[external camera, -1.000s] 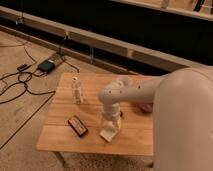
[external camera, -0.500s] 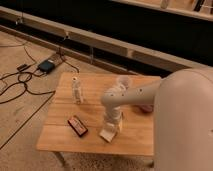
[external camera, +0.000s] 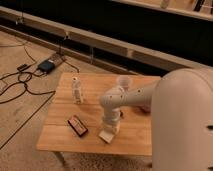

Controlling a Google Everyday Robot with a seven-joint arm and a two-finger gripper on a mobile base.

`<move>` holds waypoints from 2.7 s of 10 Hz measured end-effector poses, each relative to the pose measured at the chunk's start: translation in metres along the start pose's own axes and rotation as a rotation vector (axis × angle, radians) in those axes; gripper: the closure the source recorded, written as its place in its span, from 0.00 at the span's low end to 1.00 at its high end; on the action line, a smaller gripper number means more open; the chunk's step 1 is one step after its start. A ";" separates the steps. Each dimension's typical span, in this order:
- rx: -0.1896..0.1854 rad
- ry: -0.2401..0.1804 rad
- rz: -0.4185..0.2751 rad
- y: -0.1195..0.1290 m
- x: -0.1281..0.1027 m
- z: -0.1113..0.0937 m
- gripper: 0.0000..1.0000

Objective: Place the white sponge in the ceramic bowl

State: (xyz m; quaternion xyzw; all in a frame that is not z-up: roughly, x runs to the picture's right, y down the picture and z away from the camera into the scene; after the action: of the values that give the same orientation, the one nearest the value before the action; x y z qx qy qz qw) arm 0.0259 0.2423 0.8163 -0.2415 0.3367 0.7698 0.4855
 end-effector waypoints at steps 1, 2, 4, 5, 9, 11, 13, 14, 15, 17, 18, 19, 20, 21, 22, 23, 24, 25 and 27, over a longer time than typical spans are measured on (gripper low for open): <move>0.003 0.000 0.008 0.000 -0.001 -0.006 0.99; 0.006 -0.003 0.012 -0.001 -0.002 -0.011 1.00; 0.013 -0.018 0.019 -0.004 -0.009 -0.028 1.00; 0.016 -0.026 0.023 -0.006 -0.012 -0.034 1.00; 0.042 -0.081 0.072 -0.021 -0.045 -0.063 1.00; 0.042 -0.104 0.112 -0.031 -0.068 -0.079 1.00; 0.031 -0.121 0.145 -0.042 -0.089 -0.095 1.00; 0.029 -0.133 0.171 -0.051 -0.103 -0.103 1.00; 0.030 -0.148 0.203 -0.062 -0.118 -0.110 1.00; 0.038 -0.170 0.262 -0.082 -0.145 -0.118 1.00; 0.046 -0.179 0.283 -0.089 -0.158 -0.120 1.00; 0.049 -0.185 0.293 -0.091 -0.168 -0.122 1.00; 0.057 -0.198 0.310 -0.095 -0.187 -0.126 1.00; 0.061 -0.200 0.322 -0.097 -0.200 -0.128 1.00; 0.064 -0.201 0.335 -0.100 -0.212 -0.128 1.00; 0.067 -0.199 0.348 -0.103 -0.222 -0.127 1.00; 0.074 -0.191 0.369 -0.109 -0.236 -0.123 1.00; 0.080 -0.184 0.383 -0.115 -0.243 -0.120 1.00; 0.086 -0.166 0.416 -0.131 -0.252 -0.113 1.00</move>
State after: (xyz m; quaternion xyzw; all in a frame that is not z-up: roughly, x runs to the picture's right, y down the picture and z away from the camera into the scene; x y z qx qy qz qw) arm 0.2541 0.0498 0.8813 -0.0818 0.3707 0.8555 0.3523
